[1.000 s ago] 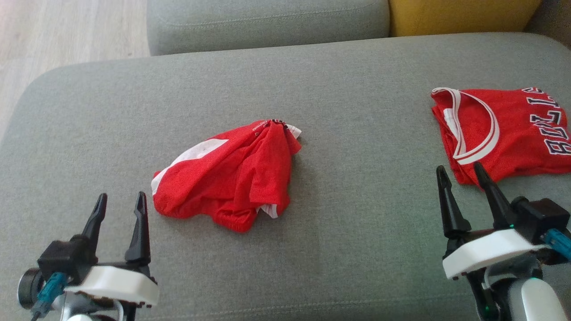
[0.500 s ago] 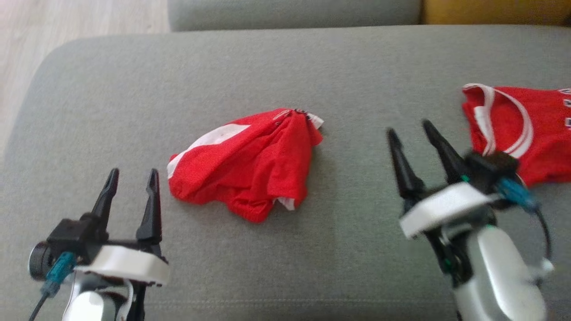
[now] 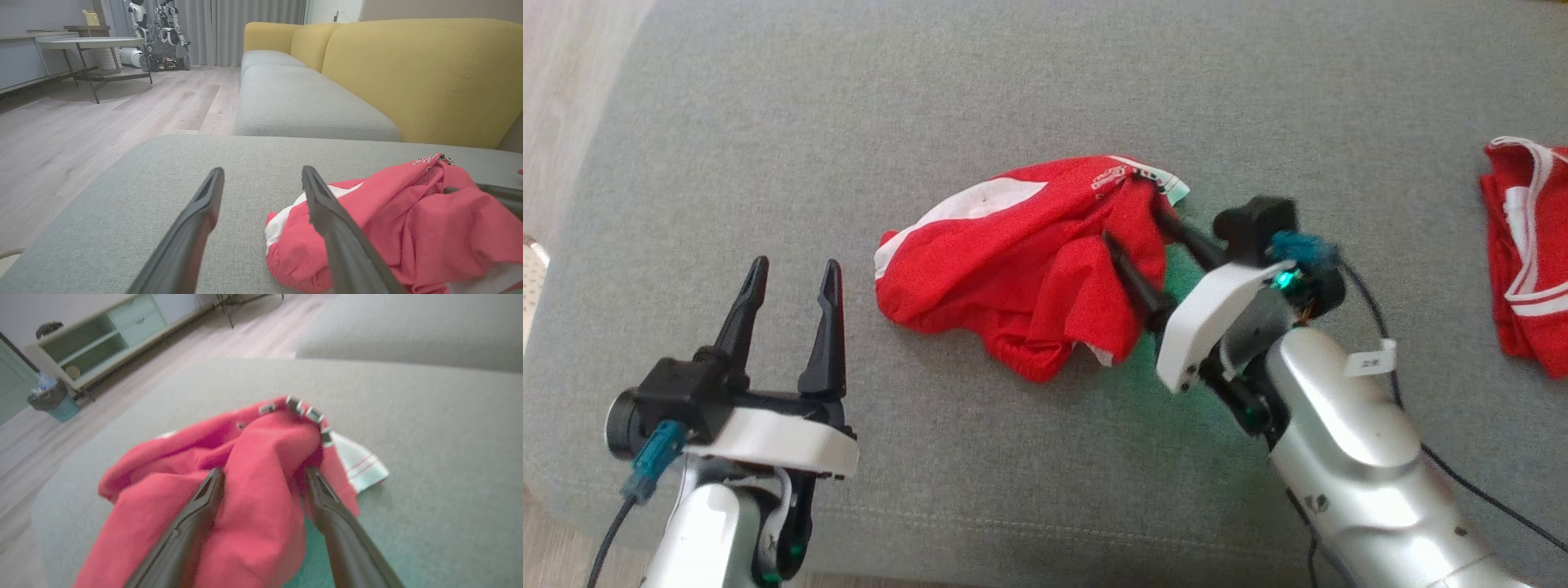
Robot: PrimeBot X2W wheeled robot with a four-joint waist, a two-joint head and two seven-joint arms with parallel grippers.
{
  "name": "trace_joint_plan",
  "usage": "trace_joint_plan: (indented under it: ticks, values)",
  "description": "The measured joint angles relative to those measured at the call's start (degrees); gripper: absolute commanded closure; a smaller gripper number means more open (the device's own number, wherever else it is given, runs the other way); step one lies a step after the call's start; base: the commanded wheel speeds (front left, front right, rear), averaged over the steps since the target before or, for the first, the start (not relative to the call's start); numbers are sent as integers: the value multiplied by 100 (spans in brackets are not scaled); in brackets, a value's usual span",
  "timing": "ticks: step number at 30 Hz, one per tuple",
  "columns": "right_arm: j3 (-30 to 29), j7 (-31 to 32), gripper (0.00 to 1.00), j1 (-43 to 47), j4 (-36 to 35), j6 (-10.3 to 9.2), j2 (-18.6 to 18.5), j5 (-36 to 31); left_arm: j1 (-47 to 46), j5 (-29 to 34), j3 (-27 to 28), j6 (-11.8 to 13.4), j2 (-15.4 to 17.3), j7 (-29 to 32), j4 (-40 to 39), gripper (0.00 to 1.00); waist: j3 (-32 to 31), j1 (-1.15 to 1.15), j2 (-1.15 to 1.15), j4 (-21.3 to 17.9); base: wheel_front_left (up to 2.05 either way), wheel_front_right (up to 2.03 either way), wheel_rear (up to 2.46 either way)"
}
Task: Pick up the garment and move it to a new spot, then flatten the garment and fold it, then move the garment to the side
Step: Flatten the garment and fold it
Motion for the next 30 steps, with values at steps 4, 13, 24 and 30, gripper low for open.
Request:
trace_joint_plan:
  ticks: [4,13,24,30]
  values:
    - [435,197,96,-43,437,0,-21,264,-48,-1,2,-30,-8,-98,126,0,102,0,0,43,0,0,0]
    - [487,-153,100,55,482,0,-119,367,-107,-2,7,-27,-31,-187,213,0,129,0,0,-113,0,0,0]
    - [-650,-181,100,1961,-480,0,-256,377,-103,-53,13,16,-8,-231,240,0,70,0,0,-544,0,0,0]
    - [-835,-31,0,2465,-931,0,-75,324,-102,-53,2,24,32,-208,194,0,69,0,0,-746,0,0,0]
